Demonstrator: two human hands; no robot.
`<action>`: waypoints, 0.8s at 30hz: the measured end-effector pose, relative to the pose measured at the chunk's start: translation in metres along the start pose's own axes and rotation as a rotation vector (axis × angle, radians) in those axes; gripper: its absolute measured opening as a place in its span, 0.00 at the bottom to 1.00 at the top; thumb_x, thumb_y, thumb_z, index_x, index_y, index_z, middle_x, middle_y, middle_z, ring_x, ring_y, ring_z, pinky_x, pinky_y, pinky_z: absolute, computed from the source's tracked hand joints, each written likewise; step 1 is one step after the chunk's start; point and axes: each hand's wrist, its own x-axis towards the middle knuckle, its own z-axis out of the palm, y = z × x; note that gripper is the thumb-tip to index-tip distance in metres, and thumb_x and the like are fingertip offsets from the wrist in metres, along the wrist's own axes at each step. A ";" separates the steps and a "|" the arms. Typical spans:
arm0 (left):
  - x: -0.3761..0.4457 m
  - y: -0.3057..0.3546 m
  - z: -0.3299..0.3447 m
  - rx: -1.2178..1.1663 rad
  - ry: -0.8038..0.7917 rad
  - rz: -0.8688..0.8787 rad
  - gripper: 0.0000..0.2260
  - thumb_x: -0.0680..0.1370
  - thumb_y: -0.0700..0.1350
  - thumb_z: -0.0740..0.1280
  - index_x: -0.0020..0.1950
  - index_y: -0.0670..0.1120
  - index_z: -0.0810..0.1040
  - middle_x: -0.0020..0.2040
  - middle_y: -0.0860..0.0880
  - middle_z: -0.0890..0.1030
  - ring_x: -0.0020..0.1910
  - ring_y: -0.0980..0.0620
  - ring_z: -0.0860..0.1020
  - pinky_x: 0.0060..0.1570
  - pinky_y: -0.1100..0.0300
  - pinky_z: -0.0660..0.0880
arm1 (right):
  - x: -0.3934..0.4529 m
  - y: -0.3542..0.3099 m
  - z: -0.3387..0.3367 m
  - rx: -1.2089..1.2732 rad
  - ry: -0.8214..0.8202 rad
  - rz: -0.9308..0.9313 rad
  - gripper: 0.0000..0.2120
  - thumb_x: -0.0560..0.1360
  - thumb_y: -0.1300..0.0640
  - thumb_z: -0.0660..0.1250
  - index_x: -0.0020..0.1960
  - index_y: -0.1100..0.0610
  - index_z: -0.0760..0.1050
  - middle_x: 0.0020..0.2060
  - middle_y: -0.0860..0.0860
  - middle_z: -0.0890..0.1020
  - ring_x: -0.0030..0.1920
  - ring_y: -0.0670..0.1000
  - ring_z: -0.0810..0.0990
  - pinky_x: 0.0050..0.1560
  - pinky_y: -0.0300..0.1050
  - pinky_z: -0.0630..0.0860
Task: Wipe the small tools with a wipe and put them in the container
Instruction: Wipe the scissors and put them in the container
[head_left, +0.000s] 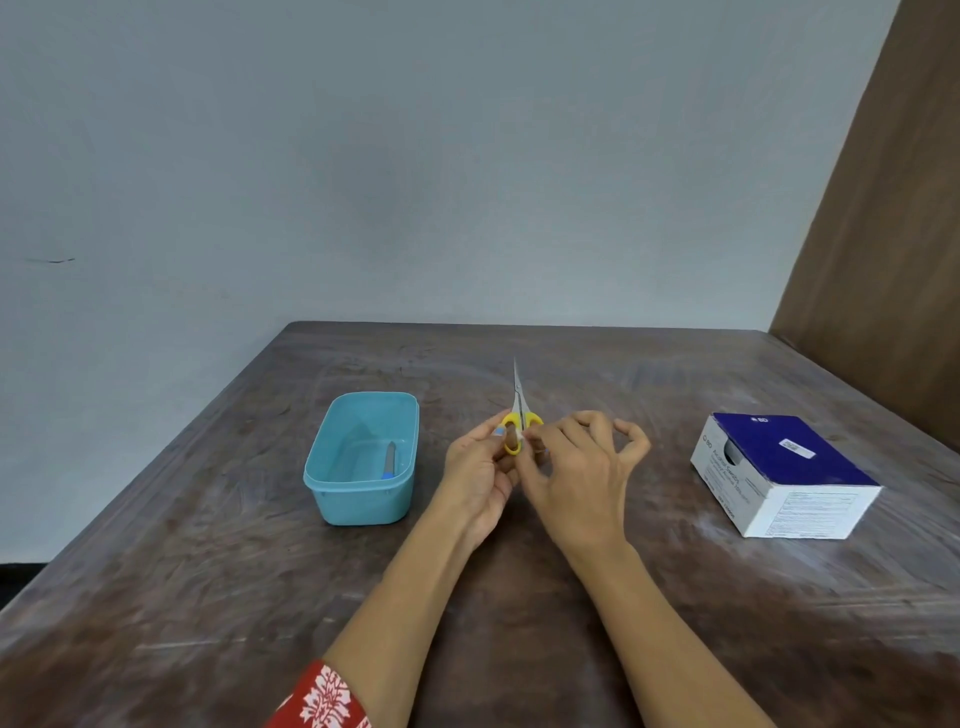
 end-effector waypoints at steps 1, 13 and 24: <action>0.000 -0.001 0.000 0.023 -0.008 0.002 0.14 0.79 0.32 0.55 0.60 0.37 0.75 0.37 0.44 0.83 0.35 0.52 0.81 0.35 0.60 0.81 | 0.000 0.001 0.001 -0.005 0.014 0.008 0.04 0.70 0.53 0.71 0.38 0.51 0.80 0.33 0.44 0.80 0.46 0.48 0.74 0.57 0.56 0.60; -0.001 -0.004 0.001 0.122 -0.049 -0.002 0.13 0.79 0.32 0.55 0.56 0.39 0.77 0.42 0.42 0.82 0.39 0.51 0.81 0.38 0.60 0.81 | 0.002 0.003 -0.001 0.022 0.073 0.048 0.02 0.71 0.54 0.69 0.40 0.50 0.80 0.37 0.45 0.79 0.50 0.49 0.72 0.58 0.54 0.58; 0.002 -0.001 0.000 0.032 -0.023 0.041 0.14 0.79 0.31 0.54 0.59 0.38 0.75 0.53 0.35 0.80 0.49 0.43 0.82 0.49 0.52 0.80 | 0.001 0.006 -0.003 0.052 0.025 0.230 0.09 0.72 0.53 0.60 0.42 0.49 0.79 0.35 0.44 0.80 0.49 0.46 0.70 0.58 0.52 0.56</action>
